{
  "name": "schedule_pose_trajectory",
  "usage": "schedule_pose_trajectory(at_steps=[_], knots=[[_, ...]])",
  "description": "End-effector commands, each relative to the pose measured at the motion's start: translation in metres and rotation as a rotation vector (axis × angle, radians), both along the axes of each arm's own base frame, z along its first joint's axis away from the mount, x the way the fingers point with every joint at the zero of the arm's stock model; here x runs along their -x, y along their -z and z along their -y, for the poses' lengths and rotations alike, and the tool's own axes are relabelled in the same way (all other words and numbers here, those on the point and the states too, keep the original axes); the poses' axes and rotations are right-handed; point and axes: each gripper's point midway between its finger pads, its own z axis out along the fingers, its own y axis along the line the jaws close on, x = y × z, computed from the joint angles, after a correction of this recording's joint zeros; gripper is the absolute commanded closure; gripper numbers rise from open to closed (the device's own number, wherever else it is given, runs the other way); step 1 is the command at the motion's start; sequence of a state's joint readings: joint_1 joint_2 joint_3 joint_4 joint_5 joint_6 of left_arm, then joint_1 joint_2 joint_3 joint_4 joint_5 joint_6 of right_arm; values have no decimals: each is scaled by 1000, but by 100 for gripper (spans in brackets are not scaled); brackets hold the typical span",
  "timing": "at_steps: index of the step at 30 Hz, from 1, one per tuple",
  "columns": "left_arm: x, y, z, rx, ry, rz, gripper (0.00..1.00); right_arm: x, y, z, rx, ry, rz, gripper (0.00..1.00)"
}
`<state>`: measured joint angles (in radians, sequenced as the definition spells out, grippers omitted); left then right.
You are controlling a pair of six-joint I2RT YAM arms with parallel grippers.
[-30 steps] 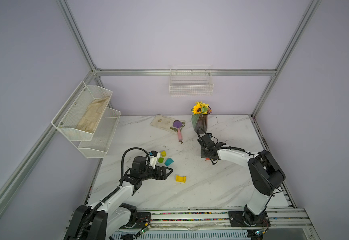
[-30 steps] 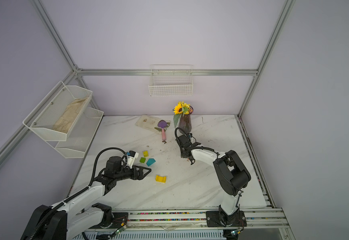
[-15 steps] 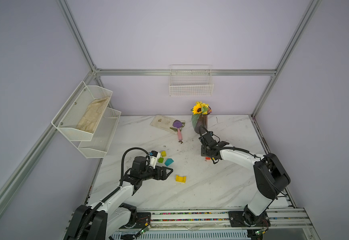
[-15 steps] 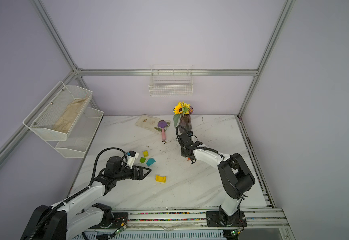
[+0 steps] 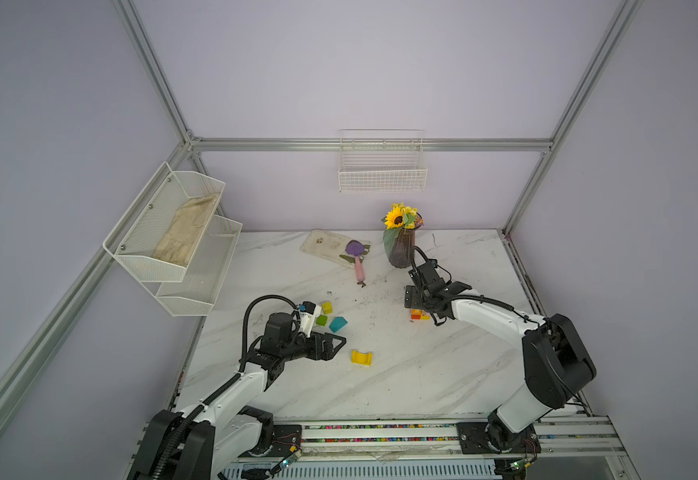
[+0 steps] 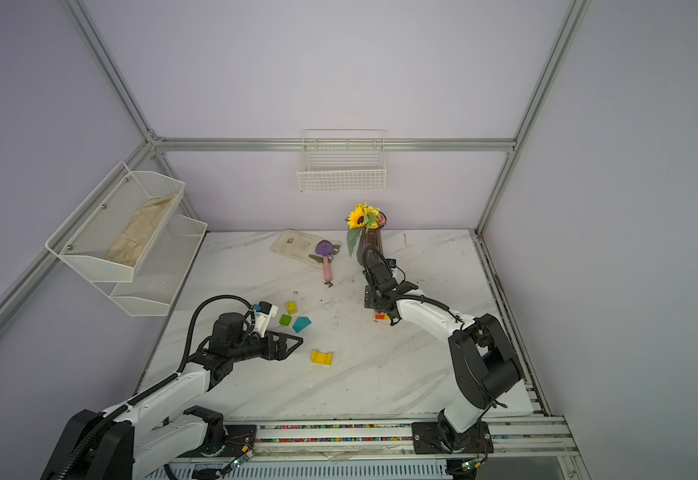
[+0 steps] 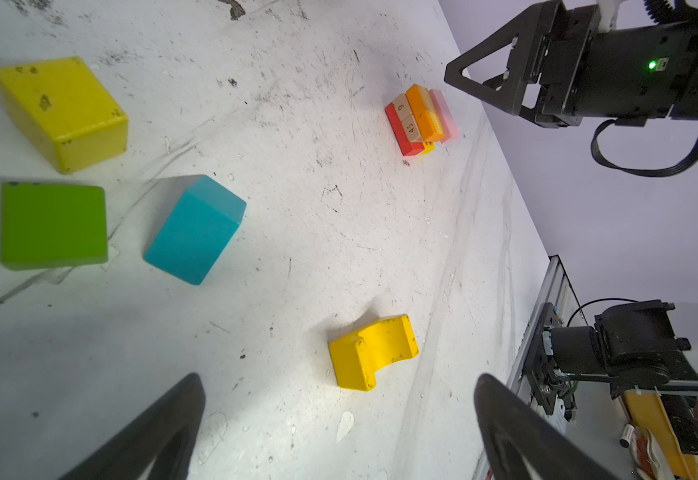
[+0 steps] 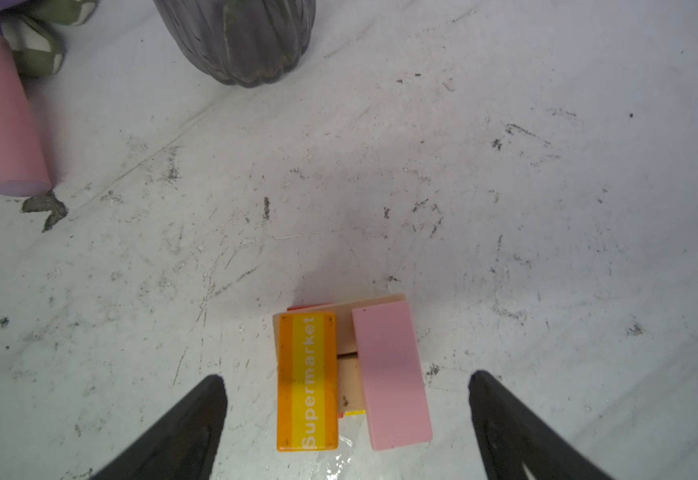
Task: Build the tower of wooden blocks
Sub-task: 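Open the right gripper and adjust it over the stack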
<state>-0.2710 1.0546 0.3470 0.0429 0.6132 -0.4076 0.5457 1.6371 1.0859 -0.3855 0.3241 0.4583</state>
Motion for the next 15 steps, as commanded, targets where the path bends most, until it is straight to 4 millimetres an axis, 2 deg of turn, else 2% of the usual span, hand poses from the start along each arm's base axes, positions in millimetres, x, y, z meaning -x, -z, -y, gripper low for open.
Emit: schedule_pose_trajectory(at_steps=[1,15], knots=[[-6,-16,5,13,24,64,0,2,13,4,9,-3,-39,6],[-7,-16,5,11,23,64,0,2,35,4,-2,-7,-89,7]])
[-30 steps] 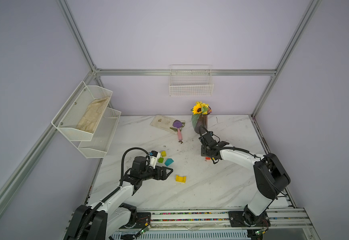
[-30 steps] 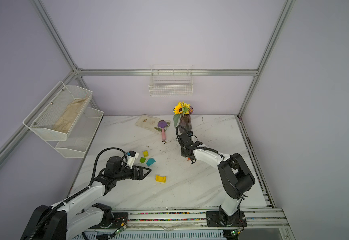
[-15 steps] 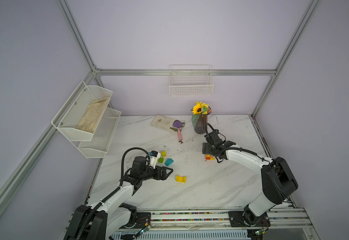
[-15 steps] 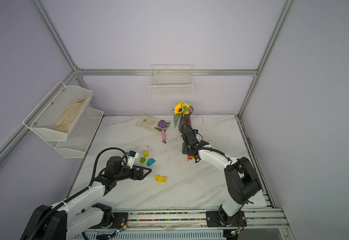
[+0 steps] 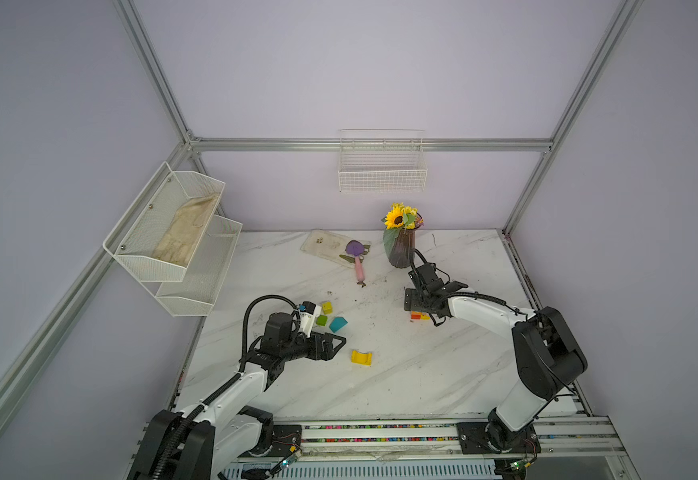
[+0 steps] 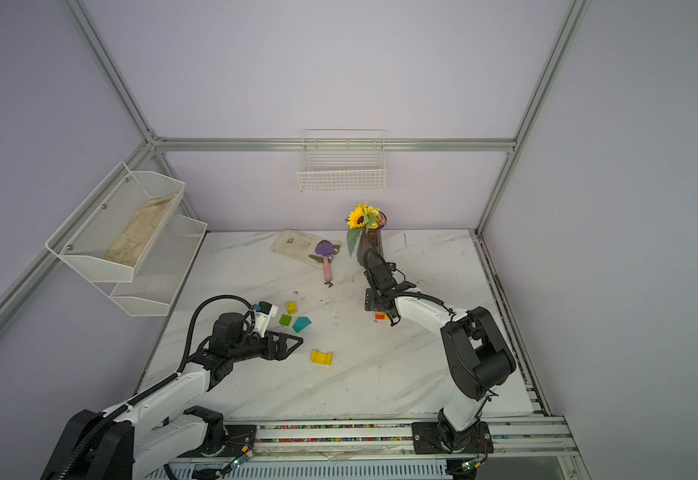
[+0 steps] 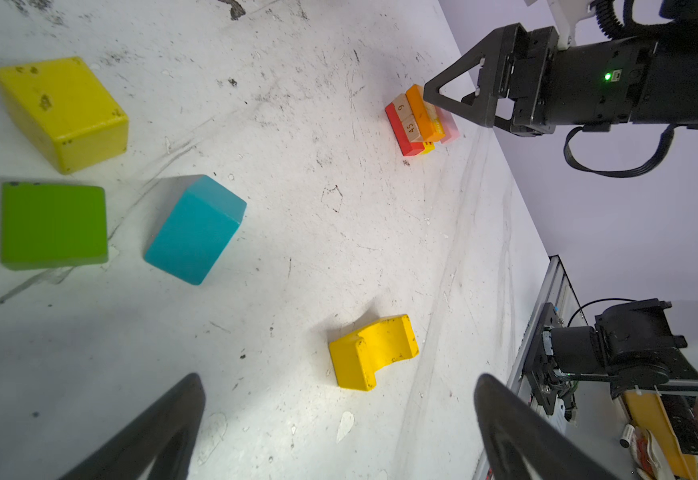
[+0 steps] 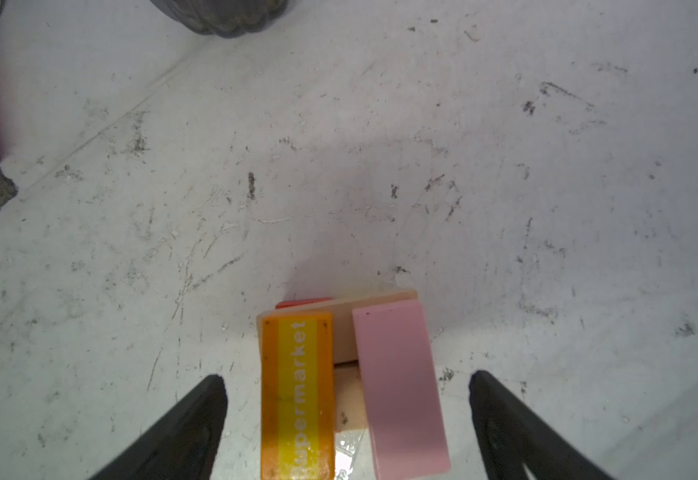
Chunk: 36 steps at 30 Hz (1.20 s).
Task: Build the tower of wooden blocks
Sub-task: 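Open the right gripper and adjust it over the stack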
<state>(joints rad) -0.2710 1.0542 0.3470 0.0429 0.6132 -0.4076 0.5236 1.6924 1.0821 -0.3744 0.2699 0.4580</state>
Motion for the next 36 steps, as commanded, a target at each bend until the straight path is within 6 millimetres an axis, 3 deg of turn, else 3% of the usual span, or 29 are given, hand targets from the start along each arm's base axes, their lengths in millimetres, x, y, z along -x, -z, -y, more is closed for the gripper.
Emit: schedule_pose_trajectory(at_steps=[1,25,36], knots=[[-7,-16,5,10,24,64,0,3,12,3,13,-5,-26,7],[-7,-16,6,11,25,65,0,2,22,6,31,0,-48,28],[-7,-16,6,11,25,65,0,3,25,8,45,-1,-55,34]])
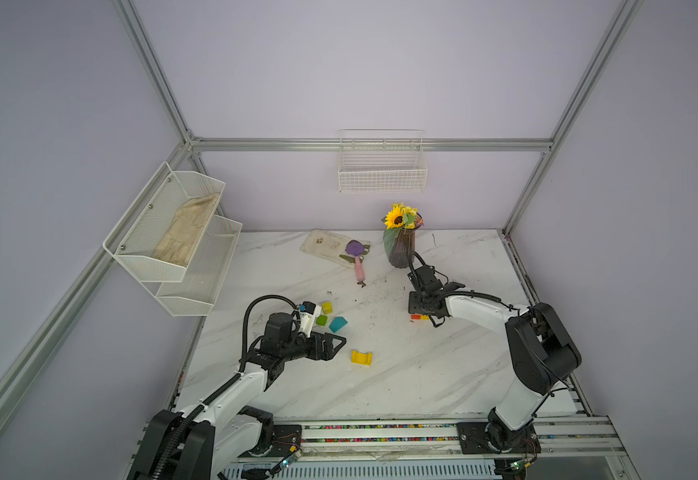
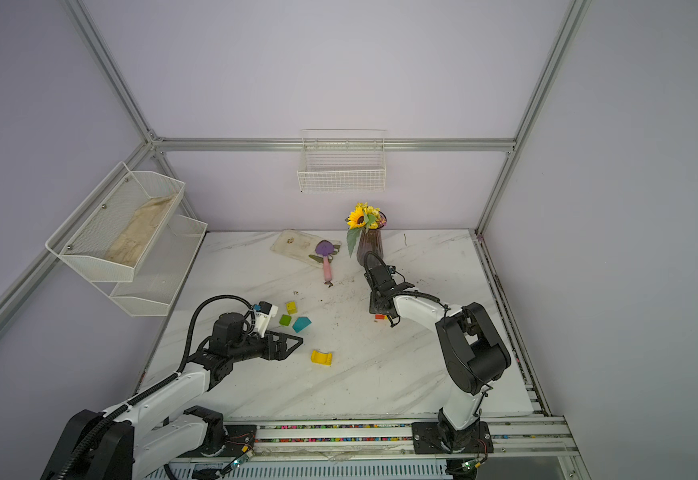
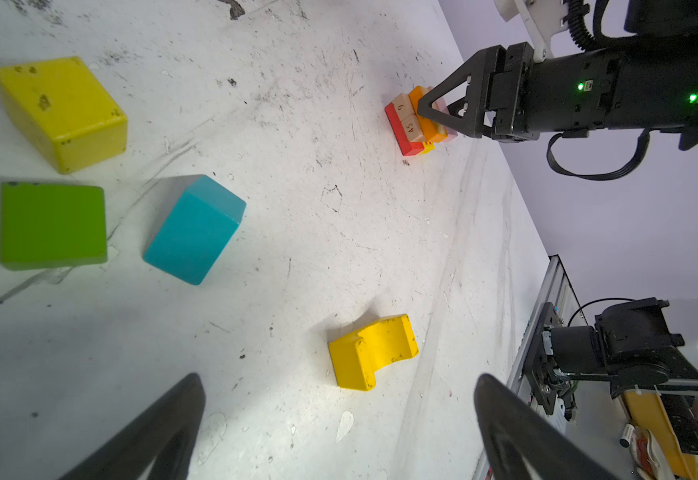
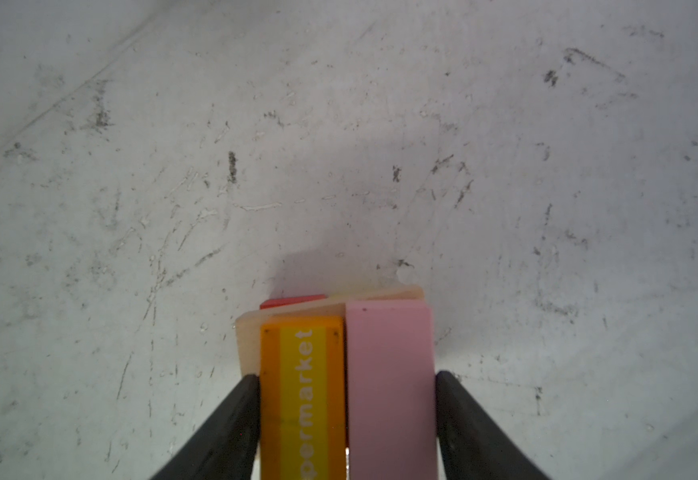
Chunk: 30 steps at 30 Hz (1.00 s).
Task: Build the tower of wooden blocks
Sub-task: 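Open the right gripper and adjust it over the stack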
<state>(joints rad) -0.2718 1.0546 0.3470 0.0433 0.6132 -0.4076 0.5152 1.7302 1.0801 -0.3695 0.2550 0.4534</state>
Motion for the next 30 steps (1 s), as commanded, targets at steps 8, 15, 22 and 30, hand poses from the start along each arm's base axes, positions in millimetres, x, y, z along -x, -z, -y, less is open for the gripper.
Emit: schedule_pose_trajectory(at_steps=[8,15,22,30], knots=[[-6,-15,6,12,26,62,0,2,12,6,42,-6,-31,37],[-6,-15,6,12,27,63,0,-1,10,8,63,-8,-22,31],[-7,-15,6,12,27,63,0,-3,9,6,67,-20,-20,22],[-6,-15,6,12,27,63,0,-8,6,5,82,-38,-11,23]])
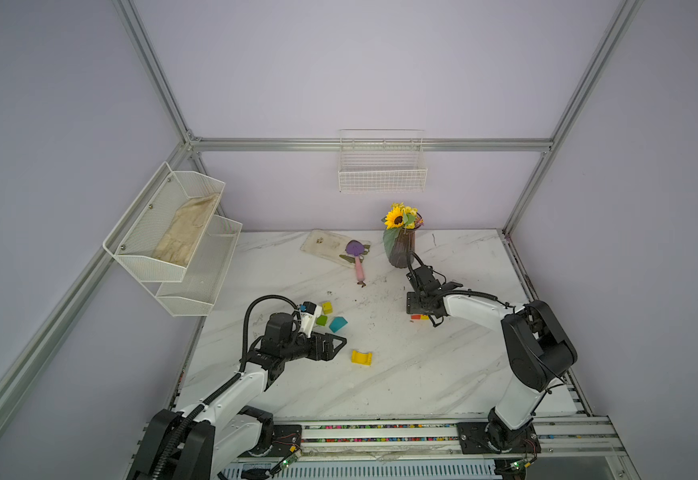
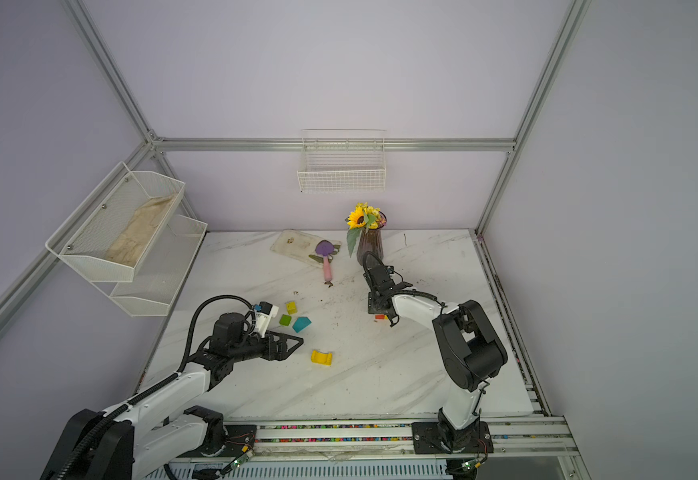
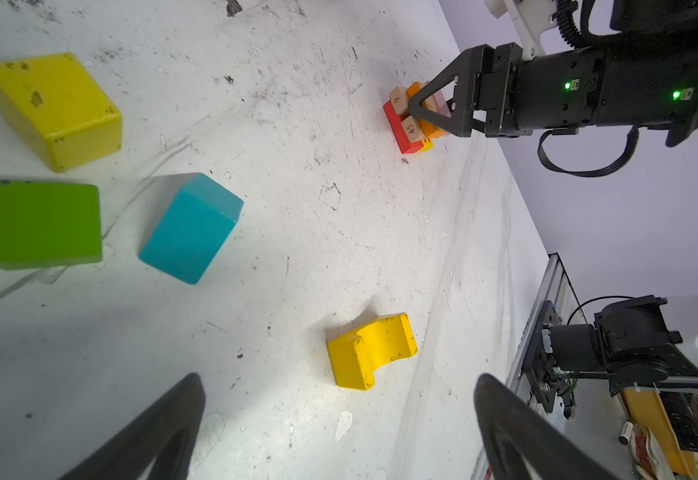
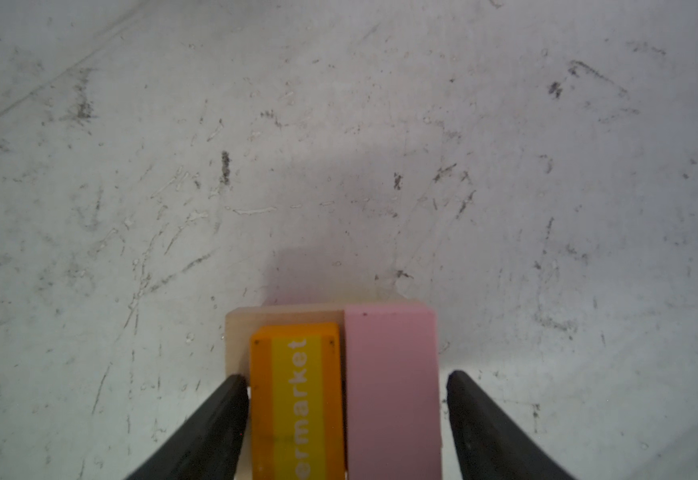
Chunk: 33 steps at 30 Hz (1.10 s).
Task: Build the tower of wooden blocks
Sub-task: 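Open the right gripper and adjust it over the stack, then lift the open right gripper up off the stack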
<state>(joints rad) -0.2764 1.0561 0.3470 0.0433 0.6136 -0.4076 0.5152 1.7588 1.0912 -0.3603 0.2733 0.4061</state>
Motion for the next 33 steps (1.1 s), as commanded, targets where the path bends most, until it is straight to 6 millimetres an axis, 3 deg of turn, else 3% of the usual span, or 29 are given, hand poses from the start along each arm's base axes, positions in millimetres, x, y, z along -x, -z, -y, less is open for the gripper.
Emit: schedule_pose_trajectory(at_steps=[1,6,14,17,21,28,31,33], knots=[[-7,-15,5,11,21,62,0,-3,0,4,38,-9,-9,24],[-8,-16,5,12,22,64,0,-1,1,3,31,-13,-14,34],[-8,-16,6,12,25,66,0,3,3,4,26,-11,-23,41],[-7,-15,5,11,25,65,0,5,2,3,18,-12,-25,39],[-7,-16,5,11,25,65,0,4,-3,3,4,3,-13,26],[-8,-16,6,11,25,66,0,5,-34,-1,-64,4,50,19],[-7,-16,6,13,26,67,0,7,-54,3,-82,11,107,21],[-6,-17,6,15,30,68,0,8,-66,16,-73,47,148,29]])
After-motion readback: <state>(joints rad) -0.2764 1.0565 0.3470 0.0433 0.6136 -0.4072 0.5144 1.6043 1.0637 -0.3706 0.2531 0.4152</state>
